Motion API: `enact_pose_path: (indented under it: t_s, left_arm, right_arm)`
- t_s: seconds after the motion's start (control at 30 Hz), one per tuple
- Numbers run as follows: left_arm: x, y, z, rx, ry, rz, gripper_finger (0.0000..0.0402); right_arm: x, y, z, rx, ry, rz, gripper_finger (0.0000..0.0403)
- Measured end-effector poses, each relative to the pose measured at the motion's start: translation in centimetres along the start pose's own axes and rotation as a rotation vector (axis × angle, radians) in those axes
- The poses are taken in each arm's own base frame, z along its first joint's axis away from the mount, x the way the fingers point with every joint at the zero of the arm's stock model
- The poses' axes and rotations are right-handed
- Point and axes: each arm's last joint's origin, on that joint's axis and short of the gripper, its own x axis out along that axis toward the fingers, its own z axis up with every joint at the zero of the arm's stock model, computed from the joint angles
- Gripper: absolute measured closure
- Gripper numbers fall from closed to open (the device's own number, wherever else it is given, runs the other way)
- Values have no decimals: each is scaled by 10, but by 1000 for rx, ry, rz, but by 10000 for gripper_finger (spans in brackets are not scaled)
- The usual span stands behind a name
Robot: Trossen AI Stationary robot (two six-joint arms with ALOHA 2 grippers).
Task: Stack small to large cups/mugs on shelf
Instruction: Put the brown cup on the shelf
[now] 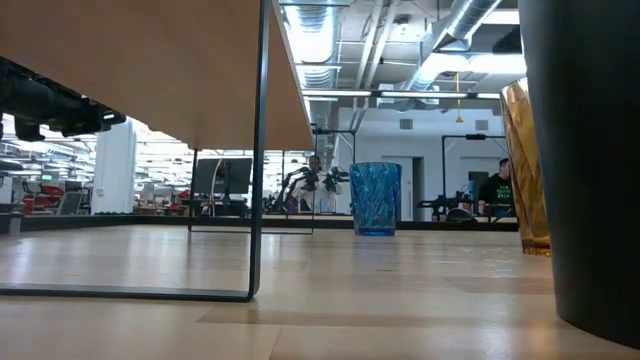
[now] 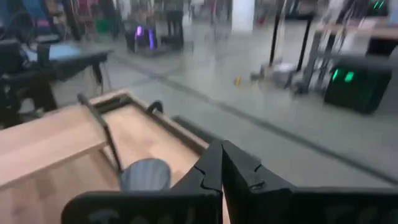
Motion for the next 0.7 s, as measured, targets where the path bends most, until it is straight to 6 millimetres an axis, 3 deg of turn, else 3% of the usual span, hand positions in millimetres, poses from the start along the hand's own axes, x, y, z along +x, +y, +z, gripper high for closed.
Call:
enact_pose_path:
  t_s: [0.2,0.33,0.5,0.7]
  left_arm:
    - [0,0,0,8,0,0,401]
    - [0,0,0,43,0,0,401]
    - [0,0,0,46,0,0,401]
    - [0,0,0,44,0,0,401]
  right_arm:
    - [-1,10,66,84,170,52,380]
    - [-9,18,97,161,247,159,378]
    - [-16,27,115,266,271,274,370]
    - [-20,34,113,307,330,365,345]
